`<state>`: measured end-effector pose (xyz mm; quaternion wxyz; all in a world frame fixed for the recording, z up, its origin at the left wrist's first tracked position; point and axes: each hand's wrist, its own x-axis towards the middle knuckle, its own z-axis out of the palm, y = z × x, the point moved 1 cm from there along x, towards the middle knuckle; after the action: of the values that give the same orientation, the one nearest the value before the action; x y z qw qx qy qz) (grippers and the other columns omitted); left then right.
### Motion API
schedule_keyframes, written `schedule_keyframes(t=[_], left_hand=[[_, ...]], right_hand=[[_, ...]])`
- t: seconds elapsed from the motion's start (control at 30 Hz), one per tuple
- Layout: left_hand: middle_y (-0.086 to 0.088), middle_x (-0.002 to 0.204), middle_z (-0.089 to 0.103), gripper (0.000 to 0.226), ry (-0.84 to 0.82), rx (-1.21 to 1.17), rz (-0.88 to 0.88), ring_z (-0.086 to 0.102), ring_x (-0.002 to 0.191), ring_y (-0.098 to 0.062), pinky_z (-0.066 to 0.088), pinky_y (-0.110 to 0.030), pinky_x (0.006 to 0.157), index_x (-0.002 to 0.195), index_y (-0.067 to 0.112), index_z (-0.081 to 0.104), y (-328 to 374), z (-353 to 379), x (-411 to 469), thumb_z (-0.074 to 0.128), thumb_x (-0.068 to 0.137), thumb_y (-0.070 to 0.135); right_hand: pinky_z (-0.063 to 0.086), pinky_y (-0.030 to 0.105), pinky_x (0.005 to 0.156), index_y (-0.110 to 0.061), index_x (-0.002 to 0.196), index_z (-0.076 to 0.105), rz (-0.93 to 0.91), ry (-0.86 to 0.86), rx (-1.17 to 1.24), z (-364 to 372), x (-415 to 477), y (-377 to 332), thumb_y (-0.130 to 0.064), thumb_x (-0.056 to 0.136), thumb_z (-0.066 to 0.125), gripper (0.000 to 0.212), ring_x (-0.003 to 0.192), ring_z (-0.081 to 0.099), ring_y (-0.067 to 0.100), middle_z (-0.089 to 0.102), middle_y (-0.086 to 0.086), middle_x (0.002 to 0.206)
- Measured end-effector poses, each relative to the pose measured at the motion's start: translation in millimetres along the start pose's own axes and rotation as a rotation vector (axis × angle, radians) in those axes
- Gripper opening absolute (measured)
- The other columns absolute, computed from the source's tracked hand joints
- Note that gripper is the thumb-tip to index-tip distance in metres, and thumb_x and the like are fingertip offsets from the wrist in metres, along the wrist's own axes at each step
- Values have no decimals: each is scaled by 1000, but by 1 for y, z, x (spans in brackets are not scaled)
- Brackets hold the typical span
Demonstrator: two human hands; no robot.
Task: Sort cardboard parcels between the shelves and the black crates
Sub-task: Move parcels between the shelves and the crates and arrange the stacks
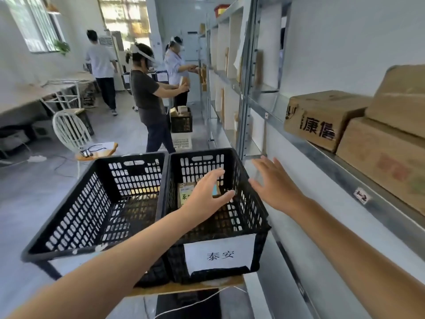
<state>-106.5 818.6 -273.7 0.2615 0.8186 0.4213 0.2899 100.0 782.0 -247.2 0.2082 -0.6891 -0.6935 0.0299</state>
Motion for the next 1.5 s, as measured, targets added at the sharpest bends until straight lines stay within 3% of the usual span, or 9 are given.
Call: schedule_keyframes(t=[0.17, 0.33, 0.53, 0.73, 0.9, 1.07, 1.17, 1.33, 1.5], left_hand=[[6, 159, 34, 72, -11, 31, 63, 28, 146, -11, 24, -37, 121, 152, 23, 33, 22, -11, -17, 59, 92, 55], [6, 160, 32, 74, -17, 42, 172, 24, 148, -10, 23, -40, 122, 153, 23, 32, 34, -29, -34, 59, 92, 56], [4, 162, 25, 77, -73, 79, 314, 21, 149, -12, 17, -31, 121, 155, 22, 27, 39, -54, -82, 57, 93, 56], [3, 162, 25, 75, -156, -6, 421, 20, 149, -14, 16, -33, 122, 155, 20, 27, 49, -64, -142, 58, 94, 51], [-1, 159, 30, 74, -171, -46, 547, 22, 149, -19, 18, -36, 123, 153, 13, 32, 76, -52, -193, 64, 93, 43], [-6, 158, 34, 71, -206, -102, 718, 26, 148, -21, 20, -39, 123, 149, 8, 38, 132, -38, -232, 68, 92, 37], [-4, 158, 33, 71, -228, -148, 782, 27, 147, -20, 20, -34, 122, 150, 10, 36, 173, -32, -257, 66, 93, 38], [-1, 160, 28, 71, -307, -199, 924, 21, 148, -17, 15, -27, 119, 153, 14, 32, 243, -19, -307, 63, 95, 41], [-2, 155, 34, 66, -377, -280, 1025, 29, 143, -19, 26, -41, 119, 150, 15, 35, 324, -14, -356, 64, 95, 37]], right_hand=[[-14, 27, 113, -11, 151, 31, -3, 103, -55, -24, -42, -22, -31, 102, 49, 56, 151, 8, 23, 28, 9, 160], [-11, 22, 108, -12, 153, 28, 65, 154, -107, -49, -80, -48, -32, 102, 48, 58, 150, 9, 23, 26, 8, 161], [-15, 16, 108, -13, 153, 28, 162, 187, -122, -48, -134, -94, -29, 102, 48, 57, 148, 12, 19, 28, 5, 160], [-7, 20, 113, -14, 150, 31, 321, 171, -150, -41, -220, -141, -33, 102, 48, 54, 148, 15, 21, 30, 5, 158], [7, 31, 120, -17, 155, 25, 478, 195, -177, -66, -301, -172, -33, 103, 48, 60, 152, 7, 24, 21, 1, 163], [21, 34, 117, -16, 153, 27, 571, 272, -289, -111, -377, -195, -37, 102, 47, 59, 148, 19, 18, 27, 0, 160], [26, 36, 115, -19, 151, 31, 640, 347, -333, -137, -421, -206, -39, 101, 49, 56, 145, 24, 17, 31, -1, 157], [20, 37, 118, -21, 155, 24, 726, 416, -359, -173, -495, -220, -37, 101, 50, 61, 150, 16, 20, 21, 0, 163], [24, 32, 113, -15, 152, 32, 795, 519, -416, -218, -566, -232, -29, 100, 52, 57, 143, 26, 21, 32, 5, 157]])
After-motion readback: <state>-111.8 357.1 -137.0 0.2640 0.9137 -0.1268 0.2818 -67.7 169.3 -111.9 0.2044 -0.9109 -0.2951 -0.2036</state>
